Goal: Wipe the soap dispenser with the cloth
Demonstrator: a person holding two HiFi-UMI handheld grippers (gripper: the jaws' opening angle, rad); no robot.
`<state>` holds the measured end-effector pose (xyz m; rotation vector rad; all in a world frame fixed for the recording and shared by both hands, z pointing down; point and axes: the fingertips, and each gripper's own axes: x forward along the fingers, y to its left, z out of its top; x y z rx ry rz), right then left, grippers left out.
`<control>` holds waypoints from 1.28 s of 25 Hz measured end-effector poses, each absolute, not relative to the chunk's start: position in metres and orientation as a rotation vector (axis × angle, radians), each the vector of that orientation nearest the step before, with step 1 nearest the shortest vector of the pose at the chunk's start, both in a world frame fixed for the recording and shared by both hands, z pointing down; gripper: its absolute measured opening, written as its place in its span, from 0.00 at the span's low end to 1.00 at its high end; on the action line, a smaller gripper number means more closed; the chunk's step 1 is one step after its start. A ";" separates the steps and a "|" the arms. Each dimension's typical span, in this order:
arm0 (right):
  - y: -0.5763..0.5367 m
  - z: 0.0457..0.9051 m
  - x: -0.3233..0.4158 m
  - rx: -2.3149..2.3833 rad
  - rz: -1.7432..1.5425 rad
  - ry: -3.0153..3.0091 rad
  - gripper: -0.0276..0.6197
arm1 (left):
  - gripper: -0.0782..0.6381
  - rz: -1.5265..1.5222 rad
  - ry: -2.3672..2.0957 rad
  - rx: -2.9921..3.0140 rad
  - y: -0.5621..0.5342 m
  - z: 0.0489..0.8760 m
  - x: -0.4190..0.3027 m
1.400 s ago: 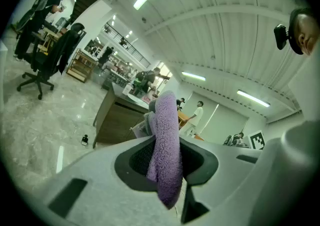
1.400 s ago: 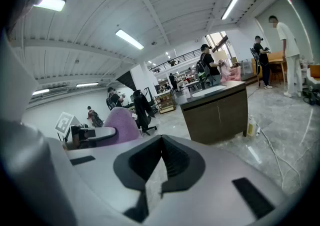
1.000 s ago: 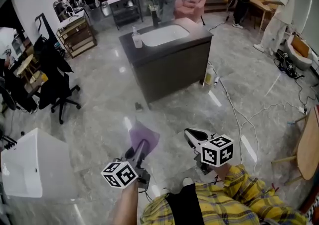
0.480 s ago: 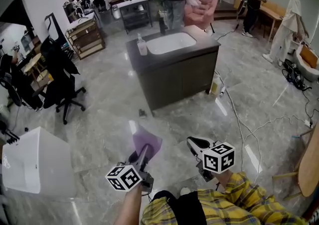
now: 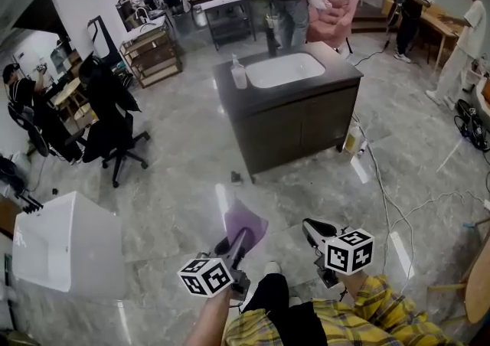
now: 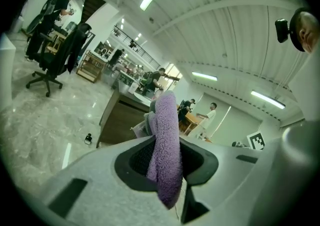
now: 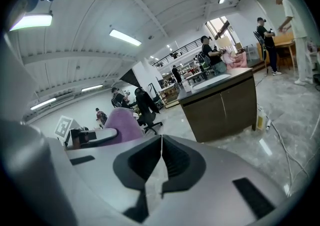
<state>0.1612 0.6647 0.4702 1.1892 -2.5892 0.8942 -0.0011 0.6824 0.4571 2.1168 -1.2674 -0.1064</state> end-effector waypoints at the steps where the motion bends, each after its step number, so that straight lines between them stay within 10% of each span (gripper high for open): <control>1: 0.659 0.471 0.160 1.188 0.891 -2.587 0.05 | 0.22 -0.108 -1.267 2.116 0.676 0.458 -0.002; 32: 0.431 0.467 0.075 1.278 0.830 -2.525 0.05 | 0.22 -0.064 -1.139 2.163 0.455 0.478 -0.081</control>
